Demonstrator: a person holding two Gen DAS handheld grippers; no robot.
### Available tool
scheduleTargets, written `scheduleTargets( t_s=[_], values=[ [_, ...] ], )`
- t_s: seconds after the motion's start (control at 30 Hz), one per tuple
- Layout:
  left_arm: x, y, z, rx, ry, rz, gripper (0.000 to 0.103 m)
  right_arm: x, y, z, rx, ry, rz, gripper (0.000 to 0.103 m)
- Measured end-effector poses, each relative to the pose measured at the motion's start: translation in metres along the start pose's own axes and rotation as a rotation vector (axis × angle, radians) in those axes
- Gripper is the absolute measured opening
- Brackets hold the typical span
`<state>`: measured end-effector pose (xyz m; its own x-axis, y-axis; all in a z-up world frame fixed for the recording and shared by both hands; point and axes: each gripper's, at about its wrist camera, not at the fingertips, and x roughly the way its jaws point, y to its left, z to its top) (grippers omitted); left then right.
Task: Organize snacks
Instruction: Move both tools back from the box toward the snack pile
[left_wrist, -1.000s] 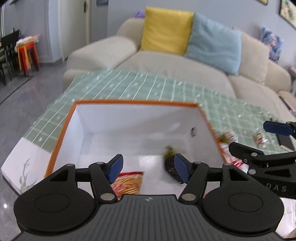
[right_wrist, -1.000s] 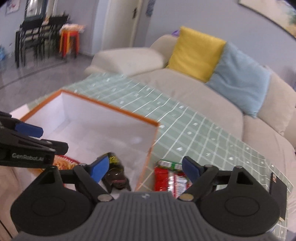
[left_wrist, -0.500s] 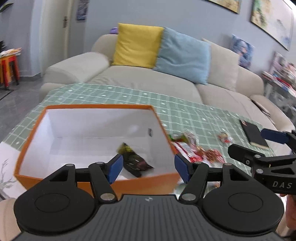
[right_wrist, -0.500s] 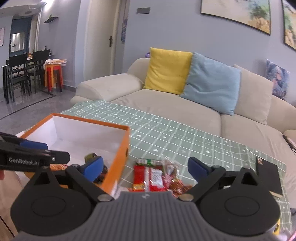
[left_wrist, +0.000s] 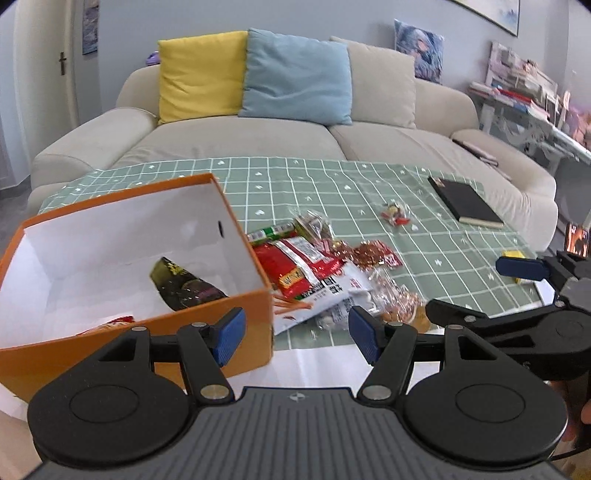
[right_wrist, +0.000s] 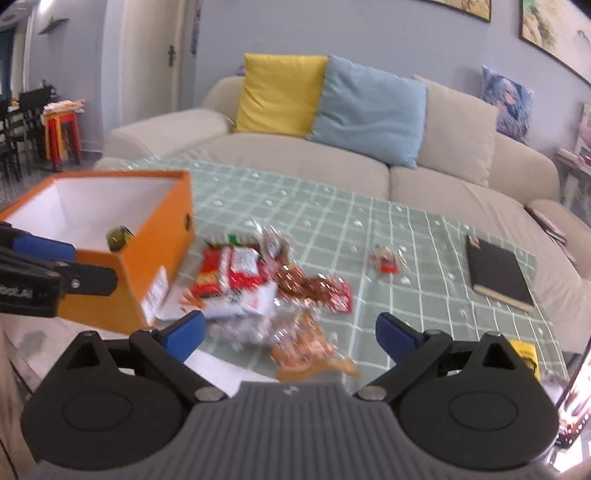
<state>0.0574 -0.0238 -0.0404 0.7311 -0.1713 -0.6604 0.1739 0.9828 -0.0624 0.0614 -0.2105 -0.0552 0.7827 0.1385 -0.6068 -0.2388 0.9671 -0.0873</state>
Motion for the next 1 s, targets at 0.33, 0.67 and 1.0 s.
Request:
scheduleTargets(
  t_s=[0.33, 0.67, 1.0],
  values=[
    [0.023, -0.020, 0.001, 0.095, 0.032, -0.024, 0.072, 0.021, -0.015, -0.002, 0.059, 0.072, -0.006, 0.094],
    [0.054, -0.031, 0.013, 0.246, 0.107, -0.046, 0.066, 0.056, -0.030, -0.003, 0.126, 0.184, 0.037, 0.081],
    [0.079, -0.051, 0.011, 0.464, 0.154, -0.103, 0.061, 0.087, -0.025, 0.005, -0.145, 0.261, 0.133, 0.076]
  ],
)
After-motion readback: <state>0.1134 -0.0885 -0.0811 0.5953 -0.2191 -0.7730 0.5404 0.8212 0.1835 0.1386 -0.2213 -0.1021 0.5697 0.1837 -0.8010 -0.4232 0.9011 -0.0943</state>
